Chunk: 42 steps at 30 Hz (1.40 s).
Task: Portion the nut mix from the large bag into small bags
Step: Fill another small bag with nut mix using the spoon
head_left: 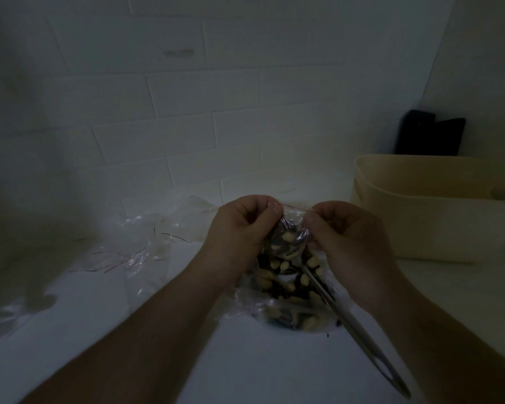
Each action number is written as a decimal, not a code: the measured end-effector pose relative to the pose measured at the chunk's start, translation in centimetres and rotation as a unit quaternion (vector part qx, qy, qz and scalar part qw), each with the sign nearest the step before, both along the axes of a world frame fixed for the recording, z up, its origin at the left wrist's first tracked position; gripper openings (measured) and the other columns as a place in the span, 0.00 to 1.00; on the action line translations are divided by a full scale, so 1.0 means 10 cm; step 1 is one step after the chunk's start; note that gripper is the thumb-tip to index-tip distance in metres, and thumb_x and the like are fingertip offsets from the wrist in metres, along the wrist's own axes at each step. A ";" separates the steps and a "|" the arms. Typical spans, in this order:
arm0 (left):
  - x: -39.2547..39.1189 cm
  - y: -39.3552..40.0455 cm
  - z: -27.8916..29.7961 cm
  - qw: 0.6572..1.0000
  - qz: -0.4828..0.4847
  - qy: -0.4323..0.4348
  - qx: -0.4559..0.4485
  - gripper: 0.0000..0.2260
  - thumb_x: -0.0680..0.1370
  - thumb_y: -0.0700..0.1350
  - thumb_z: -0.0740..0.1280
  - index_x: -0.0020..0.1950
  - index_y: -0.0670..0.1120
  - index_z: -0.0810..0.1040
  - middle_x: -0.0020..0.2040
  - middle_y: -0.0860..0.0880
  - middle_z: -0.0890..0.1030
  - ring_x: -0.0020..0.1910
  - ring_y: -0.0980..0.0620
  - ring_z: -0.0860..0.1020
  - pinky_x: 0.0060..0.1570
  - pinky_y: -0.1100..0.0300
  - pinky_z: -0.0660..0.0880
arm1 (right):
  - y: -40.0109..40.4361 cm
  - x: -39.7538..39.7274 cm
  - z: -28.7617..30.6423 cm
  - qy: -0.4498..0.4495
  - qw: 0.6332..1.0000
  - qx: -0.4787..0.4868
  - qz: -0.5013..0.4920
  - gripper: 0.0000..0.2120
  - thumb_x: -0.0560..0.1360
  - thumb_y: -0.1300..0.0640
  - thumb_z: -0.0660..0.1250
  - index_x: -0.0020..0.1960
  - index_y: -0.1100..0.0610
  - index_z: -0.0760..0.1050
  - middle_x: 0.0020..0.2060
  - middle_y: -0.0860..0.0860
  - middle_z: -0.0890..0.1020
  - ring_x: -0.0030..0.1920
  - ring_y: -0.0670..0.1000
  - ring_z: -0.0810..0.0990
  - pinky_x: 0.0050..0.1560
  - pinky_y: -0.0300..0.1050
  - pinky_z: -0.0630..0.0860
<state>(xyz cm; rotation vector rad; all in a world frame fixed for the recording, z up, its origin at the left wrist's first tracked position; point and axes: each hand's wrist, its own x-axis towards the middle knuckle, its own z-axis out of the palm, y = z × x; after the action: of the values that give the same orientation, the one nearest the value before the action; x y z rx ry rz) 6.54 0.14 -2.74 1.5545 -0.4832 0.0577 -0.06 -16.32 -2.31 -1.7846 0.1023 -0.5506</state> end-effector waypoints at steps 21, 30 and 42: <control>-0.07 -0.03 -0.02 0.999 -0.027 0.023 0.002 0.05 0.81 0.40 0.71 0.51 0.42 0.86 0.45 0.44 0.88 0.46 0.46 0.87 0.50 0.54 0.83 | 0.04 -0.01 0.01 -0.009 0.999 -0.034 -0.005 0.07 0.77 0.56 0.73 0.40 0.51 0.82 0.35 0.46 0.85 0.37 0.45 0.84 0.38 0.37 0.78; -0.06 0.00 -0.02 0.998 -0.029 -0.015 0.051 0.06 0.83 0.43 0.69 0.51 0.43 0.86 0.46 0.42 0.87 0.48 0.40 0.86 0.54 0.43 0.83 | 0.05 -0.02 0.03 -0.006 0.999 -0.043 -0.007 0.06 0.76 0.55 0.76 0.40 0.50 0.83 0.36 0.44 0.86 0.39 0.45 0.85 0.44 0.46 0.82; -0.05 -0.01 -0.04 0.998 -0.058 -0.006 0.034 0.07 0.83 0.41 0.69 0.47 0.47 0.85 0.43 0.45 0.86 0.43 0.51 0.83 0.48 0.52 0.81 | 0.05 0.00 0.00 -0.007 0.999 -0.042 0.022 0.05 0.77 0.55 0.74 0.41 0.49 0.83 0.38 0.44 0.87 0.40 0.44 0.85 0.44 0.43 0.79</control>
<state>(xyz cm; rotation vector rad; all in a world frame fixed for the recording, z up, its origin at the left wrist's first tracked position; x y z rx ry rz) 6.00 0.07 -3.15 1.5911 -0.5890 -0.0383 -0.03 -15.82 -2.29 -1.8593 0.0299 -0.5428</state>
